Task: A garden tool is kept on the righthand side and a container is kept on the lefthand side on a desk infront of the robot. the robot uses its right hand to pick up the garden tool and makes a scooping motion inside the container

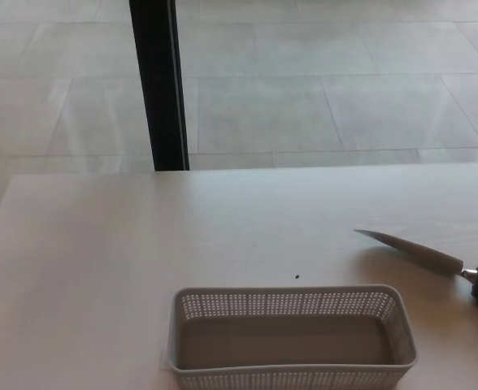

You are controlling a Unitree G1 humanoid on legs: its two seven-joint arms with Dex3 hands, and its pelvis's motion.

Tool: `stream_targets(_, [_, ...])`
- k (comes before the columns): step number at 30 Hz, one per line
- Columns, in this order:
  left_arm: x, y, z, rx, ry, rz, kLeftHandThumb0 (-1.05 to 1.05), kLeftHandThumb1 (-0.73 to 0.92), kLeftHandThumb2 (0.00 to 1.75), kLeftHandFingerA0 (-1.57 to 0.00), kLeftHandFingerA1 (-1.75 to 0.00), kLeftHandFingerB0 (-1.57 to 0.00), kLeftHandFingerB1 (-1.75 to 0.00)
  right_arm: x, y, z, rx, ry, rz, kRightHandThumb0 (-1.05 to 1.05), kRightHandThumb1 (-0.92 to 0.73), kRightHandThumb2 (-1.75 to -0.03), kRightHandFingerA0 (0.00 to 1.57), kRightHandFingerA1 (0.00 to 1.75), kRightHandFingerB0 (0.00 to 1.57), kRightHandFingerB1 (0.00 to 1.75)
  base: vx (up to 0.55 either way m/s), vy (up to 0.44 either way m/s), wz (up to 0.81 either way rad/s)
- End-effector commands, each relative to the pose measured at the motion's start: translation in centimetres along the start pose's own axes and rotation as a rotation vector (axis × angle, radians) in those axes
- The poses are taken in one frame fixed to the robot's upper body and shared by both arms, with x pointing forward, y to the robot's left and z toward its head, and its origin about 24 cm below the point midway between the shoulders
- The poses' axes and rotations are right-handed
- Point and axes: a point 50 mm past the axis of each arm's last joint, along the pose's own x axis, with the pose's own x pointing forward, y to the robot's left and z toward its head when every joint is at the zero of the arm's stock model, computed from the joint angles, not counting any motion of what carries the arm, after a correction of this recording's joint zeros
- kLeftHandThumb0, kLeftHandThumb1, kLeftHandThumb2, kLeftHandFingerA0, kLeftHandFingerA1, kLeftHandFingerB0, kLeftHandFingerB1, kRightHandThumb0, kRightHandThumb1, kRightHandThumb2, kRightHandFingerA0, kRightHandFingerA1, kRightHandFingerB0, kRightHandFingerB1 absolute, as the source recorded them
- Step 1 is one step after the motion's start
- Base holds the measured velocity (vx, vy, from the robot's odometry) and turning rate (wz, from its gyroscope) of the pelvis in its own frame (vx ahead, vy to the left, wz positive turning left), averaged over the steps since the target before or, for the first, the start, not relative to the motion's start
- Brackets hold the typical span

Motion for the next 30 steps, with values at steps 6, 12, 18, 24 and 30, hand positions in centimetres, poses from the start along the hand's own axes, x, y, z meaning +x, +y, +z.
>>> stream_targets(6, [0.0,0.6,0.2,-0.048,-0.005,0.019,-0.49,0.63,0.58,-0.67,-0.68,-0.6,-0.52,1.4,-6.1,11.2,0.249,-0.364,-0.182,-1.02,-0.76,-1.08,0.1,0.66,0.0,0.08,0.0,0.0,0.0])
stream_targets(12, [0.0,0.5,0.1,-0.033,-0.004,0.009,-0.5,0.64,0.59,-0.64,-0.64,-0.58,-0.51,-0.4,-8.8,20.6,0.283,-0.647,-0.236,-1.05,-0.73,-1.14,0.0,0.11,0.0,0.11,0.0,0.0,0.0])
stream_targets(18, [-0.1,0.5,0.0,-0.056,-0.007,0.014,-0.49,0.63,0.59,-0.65,-0.7,-0.6,-0.53,-6.0,-9.2,30.7,0.048,-1.02,-0.296,-0.95,-0.7,-1.16,0.04,0.24,0.0,0.26,0.0,0.0,0.0])
stream_targets(24, [-0.1,0.5,0.0,-0.053,-0.007,0.011,-0.49,0.62,0.58,-0.65,-0.69,-0.6,-0.53,-10.8,-4.7,35.0,-0.286,-1.254,-0.216,-1.05,-0.71,-1.18,0.0,0.33,0.0,0.37,0.0,0.0,0.0])
stream_targets(30, [0.0,0.4,0.0,-0.055,-0.005,0.012,-0.5,0.61,0.58,-0.66,-0.69,-0.62,-0.54,-11.7,0.6,34.8,-0.54,-1.331,-0.095,-0.95,-0.85,-0.68,0.0,0.34,0.0,0.29,0.0,0.0,0.0])
